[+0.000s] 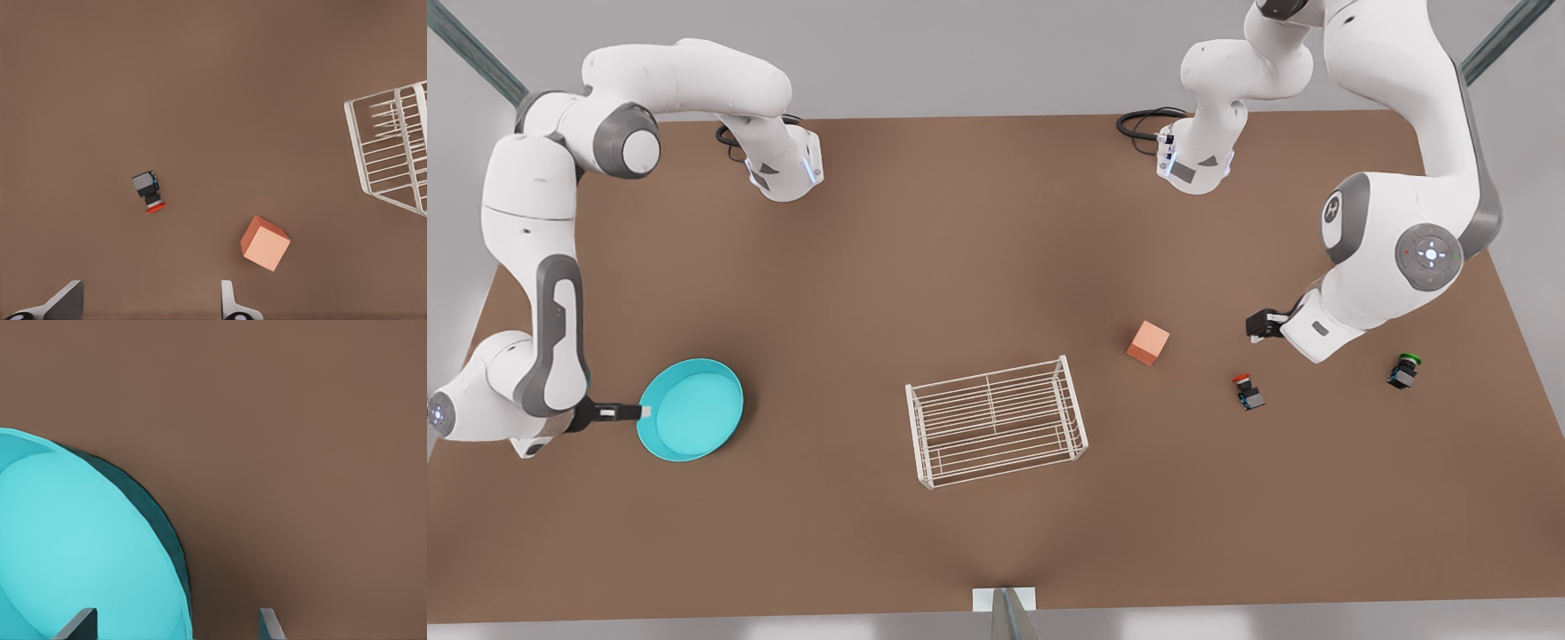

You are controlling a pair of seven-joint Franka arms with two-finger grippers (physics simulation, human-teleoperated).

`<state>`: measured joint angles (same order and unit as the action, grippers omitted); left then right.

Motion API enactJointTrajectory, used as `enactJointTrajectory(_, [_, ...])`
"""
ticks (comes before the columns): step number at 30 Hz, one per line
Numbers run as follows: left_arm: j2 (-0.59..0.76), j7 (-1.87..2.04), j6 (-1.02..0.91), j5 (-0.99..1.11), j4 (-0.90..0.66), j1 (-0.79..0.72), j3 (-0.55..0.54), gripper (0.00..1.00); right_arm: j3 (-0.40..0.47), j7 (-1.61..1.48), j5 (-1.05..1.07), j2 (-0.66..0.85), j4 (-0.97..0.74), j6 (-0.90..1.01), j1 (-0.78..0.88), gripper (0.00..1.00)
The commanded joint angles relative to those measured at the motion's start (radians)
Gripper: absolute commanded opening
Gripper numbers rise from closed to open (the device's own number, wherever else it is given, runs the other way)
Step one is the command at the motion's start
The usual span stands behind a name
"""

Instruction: Place the plate on the shelf with right arm and place the red button switch in the plate with left arm

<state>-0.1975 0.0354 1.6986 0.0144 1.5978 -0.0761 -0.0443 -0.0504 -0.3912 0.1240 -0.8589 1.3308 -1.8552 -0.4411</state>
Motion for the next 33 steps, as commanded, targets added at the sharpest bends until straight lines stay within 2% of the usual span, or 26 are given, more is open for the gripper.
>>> enactJointTrajectory(1, [0.001, 0.032, -0.002, 0.001, 0.001, -0.001, 0.000, 1.00, 0.000, -0.198, 0.003, -0.008, -0.001, 0.001, -0.001, 0.91])
enactJointTrajectory(6, [0.007, 0.034, -0.002, 0.001, 0.010, -0.001, 0.000, 1.00, -0.003, -0.193, 0.008, -0.022, 0.001, 0.004, 0.001, 0.81])
enactJointTrajectory(11, [0.009, 0.046, -0.004, 0.001, 0.016, -0.001, 0.000, 1.00, -0.005, -0.192, 0.008, -0.032, 0.001, 0.004, 0.004, 0.63])
enactJointTrajectory(17, [0.009, 0.047, -0.002, 0.001, 0.016, -0.001, 0.000, 1.00, -0.009, -0.195, 0.022, -0.042, 0.001, 0.002, 0.005, 0.52])
enactJointTrajectory(23, [0.009, 0.052, -0.002, 0.002, 0.016, -0.001, 0.000, 1.00, -0.009, -0.215, 0.020, -0.042, 0.001, 0.002, 0.005, 0.30])
enactJointTrajectory(30, [0.007, 0.055, -0.002, 0.002, 0.016, -0.001, 0.000, 1.00, -0.016, -0.213, 0.023, -0.014, -0.016, 0.070, 0.005, 0.29])
enactJointTrajectory(33, [0.007, 0.055, -0.004, 0.001, 0.016, 0.001, 0.000, 1.00, -0.019, -0.213, 0.023, -0.003, -0.016, 0.071, 0.005, 0.24])
